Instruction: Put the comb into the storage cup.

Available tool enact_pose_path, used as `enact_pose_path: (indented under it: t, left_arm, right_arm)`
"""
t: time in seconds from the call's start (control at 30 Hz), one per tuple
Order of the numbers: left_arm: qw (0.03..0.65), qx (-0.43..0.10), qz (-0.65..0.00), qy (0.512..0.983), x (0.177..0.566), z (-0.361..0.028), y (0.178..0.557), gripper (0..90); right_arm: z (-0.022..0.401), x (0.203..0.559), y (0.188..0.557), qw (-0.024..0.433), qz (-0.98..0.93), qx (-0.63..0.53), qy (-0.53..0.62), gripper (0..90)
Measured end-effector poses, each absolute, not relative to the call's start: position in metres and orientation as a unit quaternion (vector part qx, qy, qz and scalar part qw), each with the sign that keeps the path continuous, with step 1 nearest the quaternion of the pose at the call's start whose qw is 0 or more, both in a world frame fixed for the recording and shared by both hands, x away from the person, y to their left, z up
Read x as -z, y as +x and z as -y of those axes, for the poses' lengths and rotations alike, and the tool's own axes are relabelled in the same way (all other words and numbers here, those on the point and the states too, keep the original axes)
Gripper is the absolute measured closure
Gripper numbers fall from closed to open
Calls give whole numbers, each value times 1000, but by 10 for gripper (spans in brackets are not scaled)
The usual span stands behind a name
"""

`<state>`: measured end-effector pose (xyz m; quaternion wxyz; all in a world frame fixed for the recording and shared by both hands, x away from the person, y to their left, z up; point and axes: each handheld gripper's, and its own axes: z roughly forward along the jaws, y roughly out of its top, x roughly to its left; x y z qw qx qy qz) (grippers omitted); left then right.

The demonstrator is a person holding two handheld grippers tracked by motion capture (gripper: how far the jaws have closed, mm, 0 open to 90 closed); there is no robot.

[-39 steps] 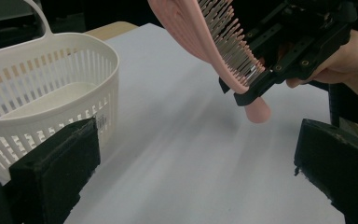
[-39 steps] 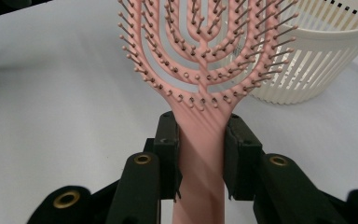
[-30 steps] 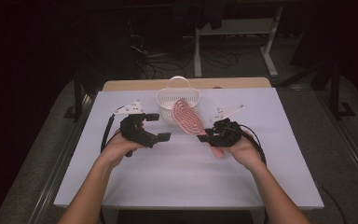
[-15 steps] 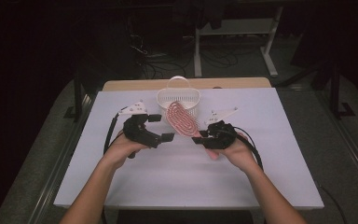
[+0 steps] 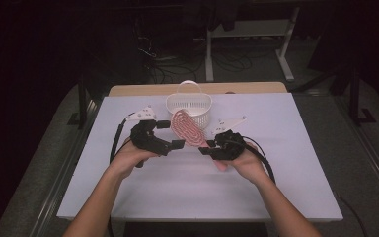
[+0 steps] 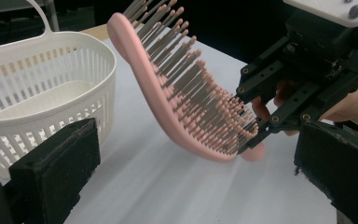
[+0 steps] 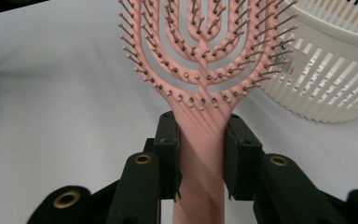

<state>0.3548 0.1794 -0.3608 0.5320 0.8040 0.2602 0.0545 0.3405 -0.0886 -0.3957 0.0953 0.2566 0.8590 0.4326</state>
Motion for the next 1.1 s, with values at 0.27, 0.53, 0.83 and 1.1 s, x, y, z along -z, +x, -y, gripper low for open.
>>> enact_pose_path:
  t: [0.27,0.53,0.83,1.1]
  left_arm:
    - [528,-60,-268,803,363,-178,355,1]
    - [521,-62,-272,807,367,-173,354,2]
    - [520,-70,-280,804,367,-174,354,78]
    - [525,-76,-293,795,366,-178,355,175]
  right_arm:
    - [79,398,338,93,-862,-432,247,688]
    - [73,401,335,92,-863,-435,242,688]
    - [69,402,335,91,-862,-438,238,688]
    - [66,403,334,98,-861,-441,234,688]
